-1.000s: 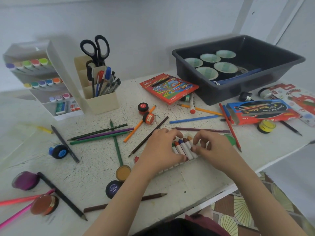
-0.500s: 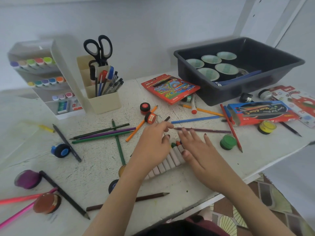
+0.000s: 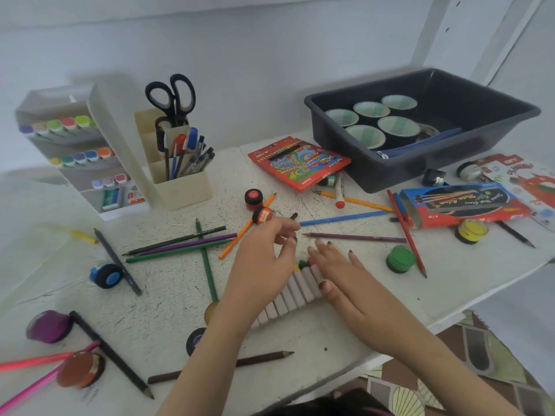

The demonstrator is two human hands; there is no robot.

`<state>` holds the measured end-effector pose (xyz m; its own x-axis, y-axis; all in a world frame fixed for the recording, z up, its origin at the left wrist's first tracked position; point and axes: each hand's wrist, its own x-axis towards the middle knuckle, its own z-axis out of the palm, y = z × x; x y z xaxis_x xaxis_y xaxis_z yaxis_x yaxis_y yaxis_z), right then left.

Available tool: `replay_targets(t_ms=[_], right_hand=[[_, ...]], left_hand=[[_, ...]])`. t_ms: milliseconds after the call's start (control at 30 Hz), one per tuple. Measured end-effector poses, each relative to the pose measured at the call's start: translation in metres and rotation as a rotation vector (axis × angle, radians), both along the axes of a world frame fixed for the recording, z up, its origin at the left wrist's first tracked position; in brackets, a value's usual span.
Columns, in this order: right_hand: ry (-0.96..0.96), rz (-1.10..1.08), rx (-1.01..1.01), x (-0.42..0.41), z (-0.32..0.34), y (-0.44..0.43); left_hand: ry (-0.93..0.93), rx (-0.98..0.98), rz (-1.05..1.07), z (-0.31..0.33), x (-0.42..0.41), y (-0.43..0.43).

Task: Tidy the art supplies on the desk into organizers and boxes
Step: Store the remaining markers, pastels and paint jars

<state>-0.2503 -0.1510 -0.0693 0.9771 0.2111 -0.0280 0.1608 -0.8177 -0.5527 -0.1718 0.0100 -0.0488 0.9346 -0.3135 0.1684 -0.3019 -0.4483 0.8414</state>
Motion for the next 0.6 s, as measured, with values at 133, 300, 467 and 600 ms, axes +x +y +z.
replay_targets(t_ms=[133, 300, 467, 600], right_hand=[[-0.1, -0.111, 0.052, 0.009, 0.02, -0.044], [-0.175, -0.195, -0.155, 0.029, 0.045, -0.119], [-0.038, -0.213, -0.294, 0.056, 0.059, -0.174], [0.194, -0.14, -0.471, 0.079, 0.055, -0.202]], left_hand=[[-0.006, -0.013, 0.022, 0.005, 0.004, -0.018], [0.002, -0.045, 0.064, 0.006, 0.001, -0.052], [0.031, -0.081, 0.112, 0.006, -0.002, -0.082], [0.044, -0.084, 0.148, 0.006, -0.006, -0.105]])
